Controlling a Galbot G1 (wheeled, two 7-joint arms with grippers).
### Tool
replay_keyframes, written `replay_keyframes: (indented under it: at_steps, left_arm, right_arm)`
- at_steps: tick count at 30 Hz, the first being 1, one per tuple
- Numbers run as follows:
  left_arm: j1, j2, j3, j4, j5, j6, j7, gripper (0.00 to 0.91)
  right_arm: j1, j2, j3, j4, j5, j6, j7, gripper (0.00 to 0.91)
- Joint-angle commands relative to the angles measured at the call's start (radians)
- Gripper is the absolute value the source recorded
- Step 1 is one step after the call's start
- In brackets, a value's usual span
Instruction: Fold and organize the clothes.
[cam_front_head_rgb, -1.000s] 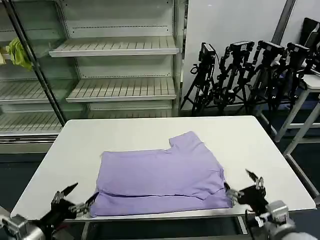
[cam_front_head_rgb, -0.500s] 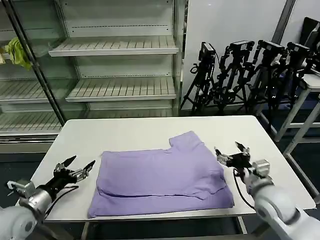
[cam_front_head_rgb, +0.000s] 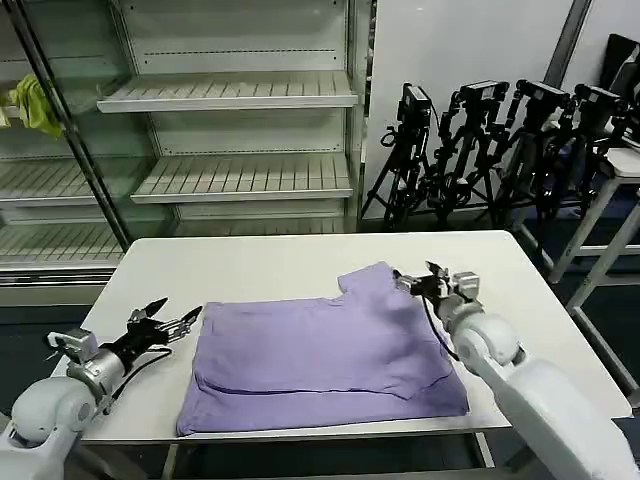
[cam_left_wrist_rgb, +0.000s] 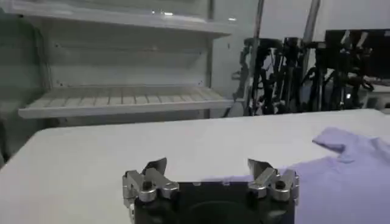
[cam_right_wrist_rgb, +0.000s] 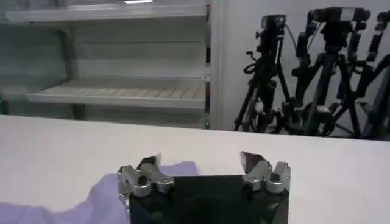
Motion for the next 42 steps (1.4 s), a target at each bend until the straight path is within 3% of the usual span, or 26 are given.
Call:
replay_keyframes:
  at_steps: [1,20,34,42]
  left_arm:
    - [-0.126,0.003,0.150,0.082,0.021,-0.015,0.014,0.907]
    - [-0.299,-0.038,0.297,0.267,0.086,-0.051,0.065,0.907]
    - [-0.329,-0.043,0.350,0.294,0.090,-0.042,0.074,0.897]
    - [-0.325,-0.051,0.356,0.296,0.100,-0.042,0.076,0.736]
  right_arm:
    - [0.148,0.124,-0.096,-0.197,0.003,-0.001,-0.011,0.907]
    - [0.161,0.213,-0.105,-0.307,-0.053,-0.046,0.018,0.907]
    - [0.158,0.185,-0.100,-0.305,-0.051,-0.054,0.023,0.907]
    - [0.139,0.191,-0.097,-0.307,-0.059,-0.056,0.016,0.907]
